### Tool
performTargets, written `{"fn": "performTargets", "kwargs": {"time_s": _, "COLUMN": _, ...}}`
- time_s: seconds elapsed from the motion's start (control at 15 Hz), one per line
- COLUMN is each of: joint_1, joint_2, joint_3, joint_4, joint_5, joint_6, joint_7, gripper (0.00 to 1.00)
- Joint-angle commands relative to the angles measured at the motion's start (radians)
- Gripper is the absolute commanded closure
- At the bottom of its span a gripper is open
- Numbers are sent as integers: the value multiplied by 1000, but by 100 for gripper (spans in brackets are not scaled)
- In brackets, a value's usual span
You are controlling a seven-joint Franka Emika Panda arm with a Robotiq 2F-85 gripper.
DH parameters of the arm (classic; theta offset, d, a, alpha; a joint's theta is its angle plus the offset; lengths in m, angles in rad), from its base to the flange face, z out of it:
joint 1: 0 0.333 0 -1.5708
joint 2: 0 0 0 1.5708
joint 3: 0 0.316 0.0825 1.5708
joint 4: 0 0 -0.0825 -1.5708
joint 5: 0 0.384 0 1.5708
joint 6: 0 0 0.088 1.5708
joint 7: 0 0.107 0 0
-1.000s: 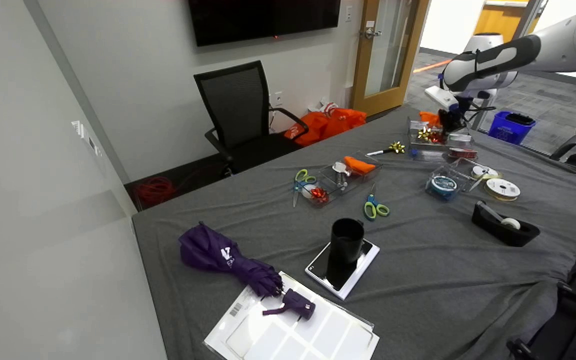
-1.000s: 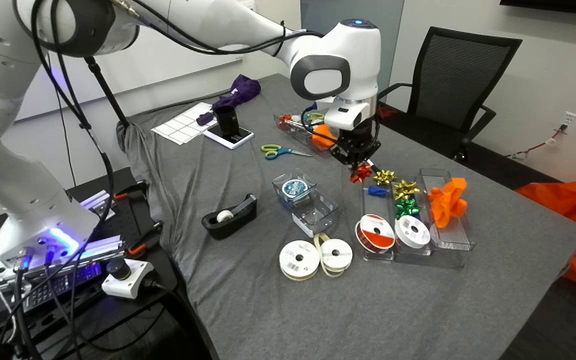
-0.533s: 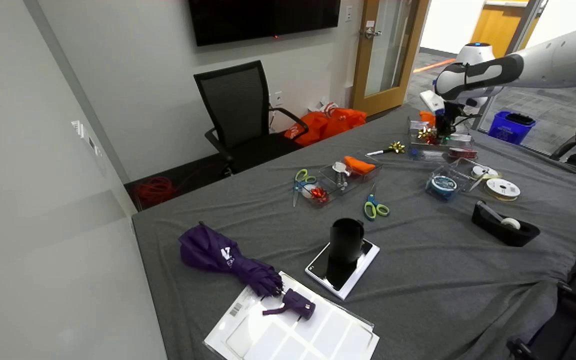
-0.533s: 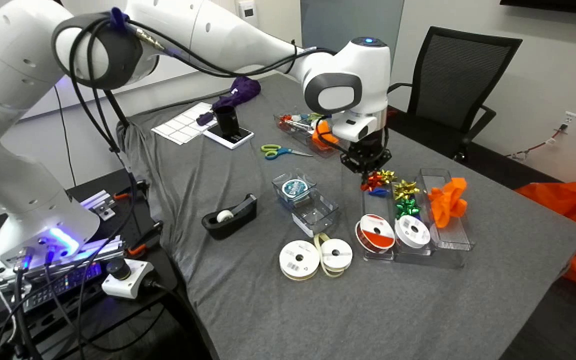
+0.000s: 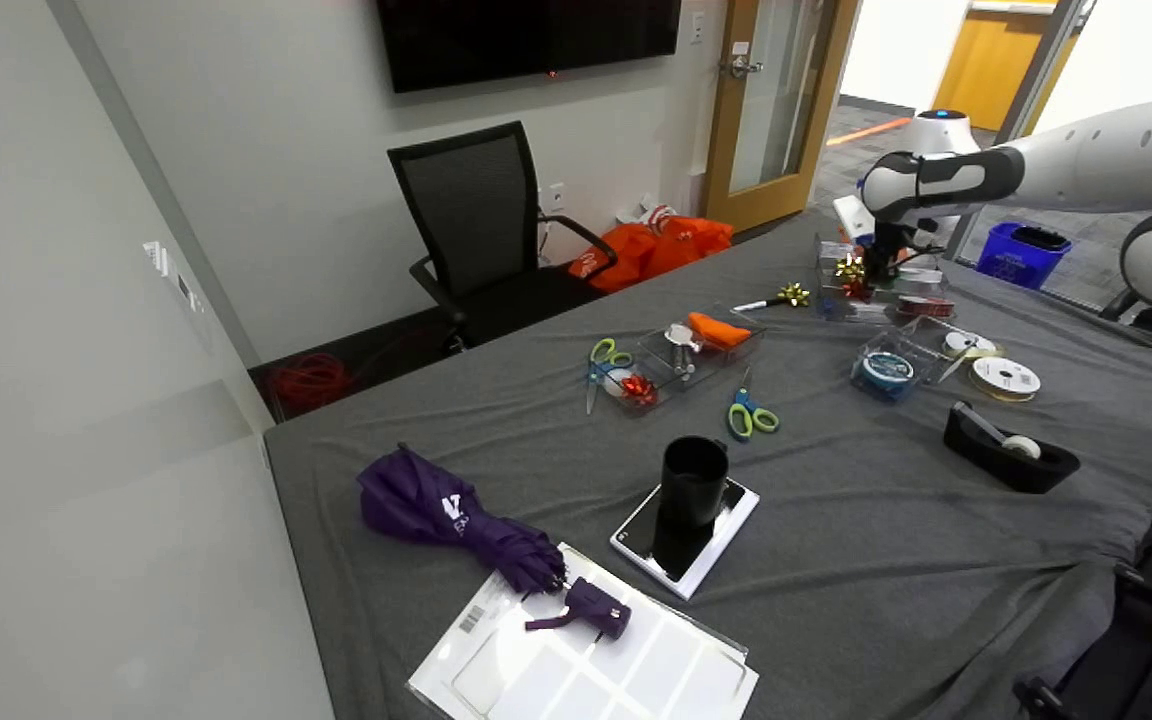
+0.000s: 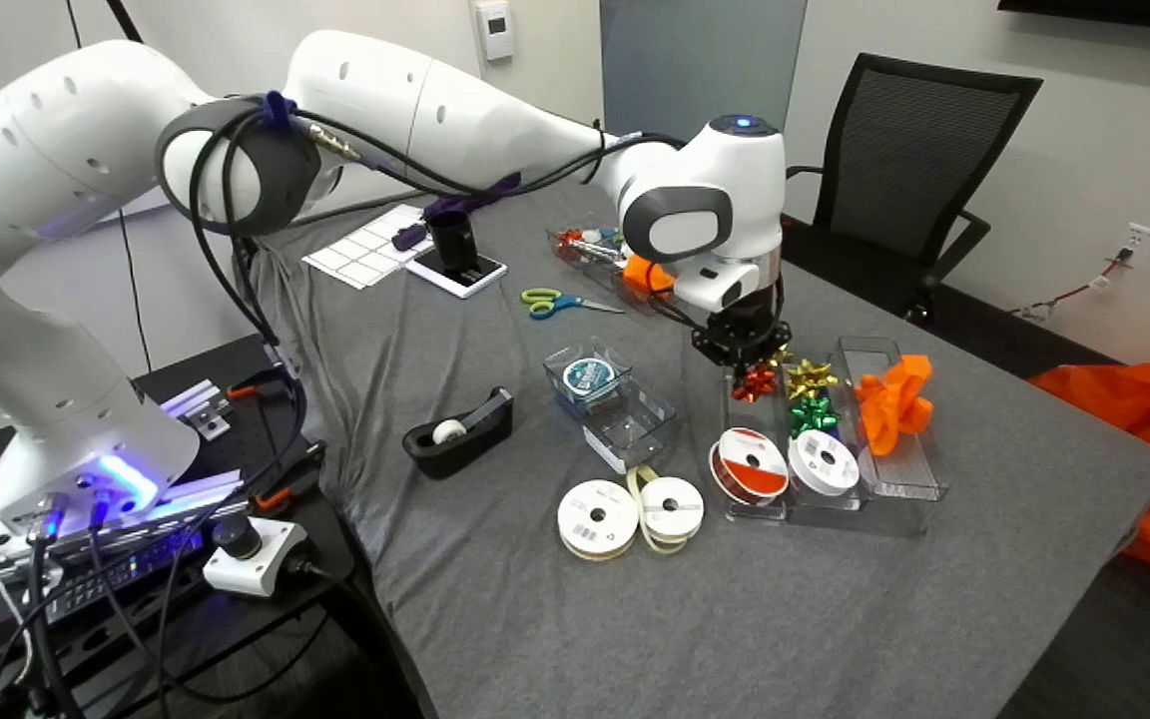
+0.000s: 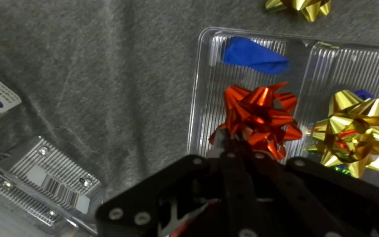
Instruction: Remove the red ribbons from the clear case on the left and then put them in the bottom compartment of the clear case on the right
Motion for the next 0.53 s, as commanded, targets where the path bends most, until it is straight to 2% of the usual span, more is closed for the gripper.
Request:
{"fn": "performTargets", "kwargs": {"time_s": 0.0, "joint_1": -32, "joint_2": 63, "joint_3": 20, "joint_4": 115, "joint_5": -9, "joint_6": -43, "joint_7": 31, "gripper": 68}}
{"fn": "performTargets", "kwargs": {"time_s": 0.27, "joint_1": -51, "joint_2": 89, "joint_3": 33, "joint_4": 171, "joint_5": -11, "joint_6": -63, "joint_7": 21, "gripper": 40}}
{"fn": "performTargets", "kwargs": {"time_s": 0.47, "joint_1": -46, "joint_2": 85, "joint_3": 19, "joint_4": 168, "joint_5": 10, "joint_6": -64, "joint_7": 8, "gripper": 19}}
